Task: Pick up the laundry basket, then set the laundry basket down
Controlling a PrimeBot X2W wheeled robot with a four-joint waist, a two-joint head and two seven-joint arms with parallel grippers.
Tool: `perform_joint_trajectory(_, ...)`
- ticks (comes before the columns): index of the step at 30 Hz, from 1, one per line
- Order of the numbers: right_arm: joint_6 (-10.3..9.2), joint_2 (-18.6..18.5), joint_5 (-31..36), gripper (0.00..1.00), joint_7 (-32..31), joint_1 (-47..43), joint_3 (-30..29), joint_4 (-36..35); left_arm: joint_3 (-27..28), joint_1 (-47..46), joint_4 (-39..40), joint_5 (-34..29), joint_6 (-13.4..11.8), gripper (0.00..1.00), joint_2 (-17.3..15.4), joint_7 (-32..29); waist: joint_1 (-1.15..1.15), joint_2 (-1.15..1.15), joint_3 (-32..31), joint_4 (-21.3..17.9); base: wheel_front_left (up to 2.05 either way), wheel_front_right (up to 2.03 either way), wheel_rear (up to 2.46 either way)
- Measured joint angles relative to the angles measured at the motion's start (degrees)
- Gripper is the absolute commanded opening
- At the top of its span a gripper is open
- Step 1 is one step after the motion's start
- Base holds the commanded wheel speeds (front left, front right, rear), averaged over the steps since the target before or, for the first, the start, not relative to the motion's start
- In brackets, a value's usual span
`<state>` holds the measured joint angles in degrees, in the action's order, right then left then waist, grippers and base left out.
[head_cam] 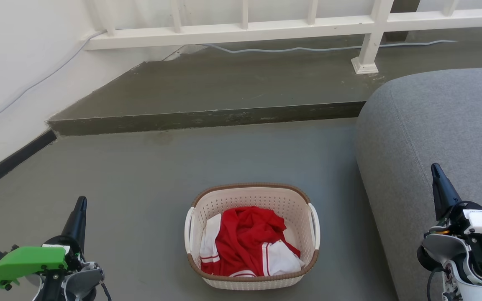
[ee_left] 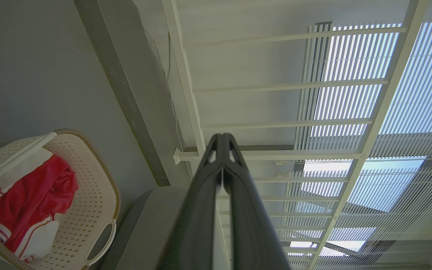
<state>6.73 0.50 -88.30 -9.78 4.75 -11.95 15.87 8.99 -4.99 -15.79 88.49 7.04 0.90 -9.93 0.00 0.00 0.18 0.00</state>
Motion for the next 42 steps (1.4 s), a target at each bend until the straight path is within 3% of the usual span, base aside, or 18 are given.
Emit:
perform_joint_trajectory(11, -0.23, 0.3, 0.0, 0.00, 0.0, -0.8, 0.0, 1.2, 0.0, 0.7, -1.2, 0.0, -0.1, 0.00, 0.3, 0.0, 0.00, 0.00, 0.0, 0.0, 0.00, 0.00, 0.00)
perform_joint_trajectory(12, -0.26, 0.9, 0.0, 1.00, 0.0, -2.2, 0.0, 2.5, 0.0, 2.0, -2.5, 0.0, -0.1, 1.00, 0.6, 0.0, 0.00, 0.00, 0.0, 0.0, 0.00, 0.00, 0.00)
perform_joint_trajectory(32, -0.25, 1.1, 0.0, 1.00, 2.2, -3.0, 1.7, 0.4, -2.7, 2.7, -1.2, -0.7, -0.1, 1.00, 1.0, 3.4, 0.00, 0.00, 0.1, 0.2, 0.00, 0.00, 0.00)
perform_joint_trajectory(42, -0.25, 0.5, 1.5, 1.00, 4.1, -3.0, 3.7, -2.0, -5.7, 2.6, 0.3, -4.6, -0.1, 1.00, -0.1, 6.2, 0.00, 0.00, 0.2, 0.3, 0.00, 0.00, 0.00)
